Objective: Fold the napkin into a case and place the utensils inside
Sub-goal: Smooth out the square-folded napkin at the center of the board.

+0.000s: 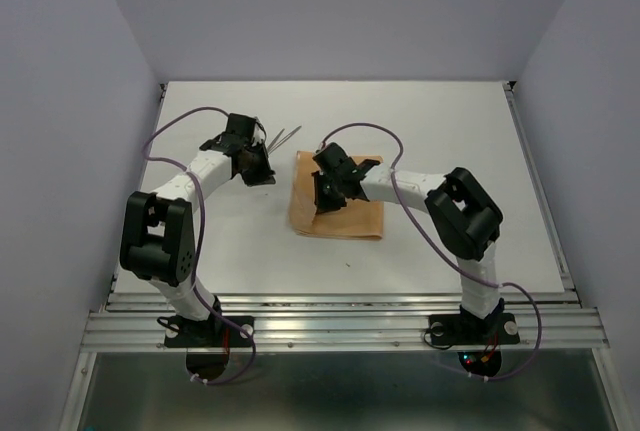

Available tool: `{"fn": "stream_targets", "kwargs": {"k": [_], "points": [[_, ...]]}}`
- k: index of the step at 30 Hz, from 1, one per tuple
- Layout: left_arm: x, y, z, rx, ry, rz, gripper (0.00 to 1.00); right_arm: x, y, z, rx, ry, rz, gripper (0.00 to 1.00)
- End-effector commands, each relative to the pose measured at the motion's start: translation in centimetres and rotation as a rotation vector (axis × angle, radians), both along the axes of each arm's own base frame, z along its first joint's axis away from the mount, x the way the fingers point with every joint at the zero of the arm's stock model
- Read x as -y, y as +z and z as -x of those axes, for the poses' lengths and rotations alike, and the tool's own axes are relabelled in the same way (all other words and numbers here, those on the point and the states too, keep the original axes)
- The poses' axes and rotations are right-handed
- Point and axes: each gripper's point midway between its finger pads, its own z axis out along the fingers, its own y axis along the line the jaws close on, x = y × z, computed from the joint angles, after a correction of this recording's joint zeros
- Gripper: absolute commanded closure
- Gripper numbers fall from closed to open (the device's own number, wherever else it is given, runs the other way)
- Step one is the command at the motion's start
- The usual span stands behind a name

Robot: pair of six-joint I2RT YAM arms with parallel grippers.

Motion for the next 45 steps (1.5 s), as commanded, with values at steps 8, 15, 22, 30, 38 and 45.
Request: {"fn": "stream_targets", "kwargs": {"k": [8,15,22,30,38,45], "points": [[1.0,3.6,-2.6,0.1,-0.001,0.039,1.0,-0.6,4.3,-2.8,0.19,0.037,-0.031,0.87],[4.7,4.1,-5.1,0.127,-0.088,0.07,1.0,9.3,5.0,-7.6,0.179,-0.207,-0.014,0.87],[7.9,2.7,-9.5,0.125,-0.122,0.109,1.0,13.1,5.3,-11.9,0.173,-0.304,-0.046,0.87],[9.3,-0.3,-12.4,0.099,-0.143,0.116,1.0,14.6,4.4,-15.0,0.131,-0.362,-0.099,0.87],[7.7,-5.2,-12.6,0.021,-0.118,0.051,1.0,16.1,2.4,-16.8,0.088,-0.402,-0.128,0.87],[7.0,-7.7,-11.7,-0.028,-0.12,0.025,1.0,16.8,-0.2,-17.0,0.037,-0.436,-0.131,0.88]]}}
